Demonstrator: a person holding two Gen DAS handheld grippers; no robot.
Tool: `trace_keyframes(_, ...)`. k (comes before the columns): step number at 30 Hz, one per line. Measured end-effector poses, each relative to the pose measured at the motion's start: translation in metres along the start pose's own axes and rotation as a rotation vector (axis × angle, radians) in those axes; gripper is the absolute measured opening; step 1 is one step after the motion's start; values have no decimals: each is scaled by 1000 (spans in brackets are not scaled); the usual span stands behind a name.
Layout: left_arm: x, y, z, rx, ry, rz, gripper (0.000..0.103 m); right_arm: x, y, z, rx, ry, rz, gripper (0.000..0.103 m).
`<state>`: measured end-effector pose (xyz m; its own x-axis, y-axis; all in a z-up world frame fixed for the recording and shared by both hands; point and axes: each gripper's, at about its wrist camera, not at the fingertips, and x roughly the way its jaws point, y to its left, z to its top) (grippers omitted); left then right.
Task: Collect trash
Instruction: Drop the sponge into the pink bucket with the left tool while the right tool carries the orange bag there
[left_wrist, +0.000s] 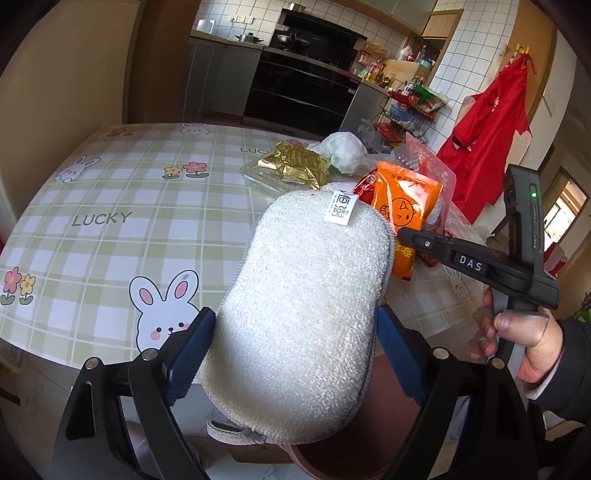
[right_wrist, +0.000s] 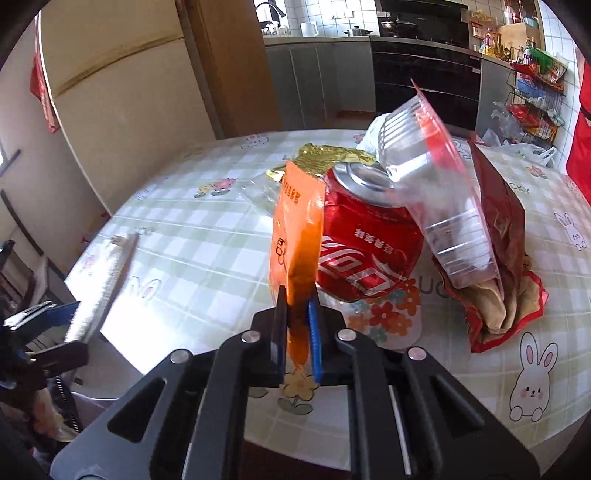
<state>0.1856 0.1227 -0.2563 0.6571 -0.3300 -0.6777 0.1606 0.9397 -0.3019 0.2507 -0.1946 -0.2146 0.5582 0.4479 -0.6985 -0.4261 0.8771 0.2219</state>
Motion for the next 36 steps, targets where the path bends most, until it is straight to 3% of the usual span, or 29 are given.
trace_keyframes(7,-10,-22,1,38,3,-37,85,-64,-7,3,31,-107,25,13)
trace_keyframes(14,4,-88,-18,166,79,-143,85,-141,-40,-9,87,-211,-18,13)
trace_keyframes(21,32,-148,-47,271,170,-212,86,-183,-74,-36,147,-232,-63,13)
trace_keyframes(28,37,-150,-46,257,191,-213,93,-192,-79,-53,156,-231,-58,13)
trace_keyframes(32,21,-136,-34,222,145,-167,93,-187,-74,-58,154,-216,-42,13)
trace_keyframes(36,-6,-110,-14,137,49,-103,95,-180,-65,-64,138,-186,-15,14)
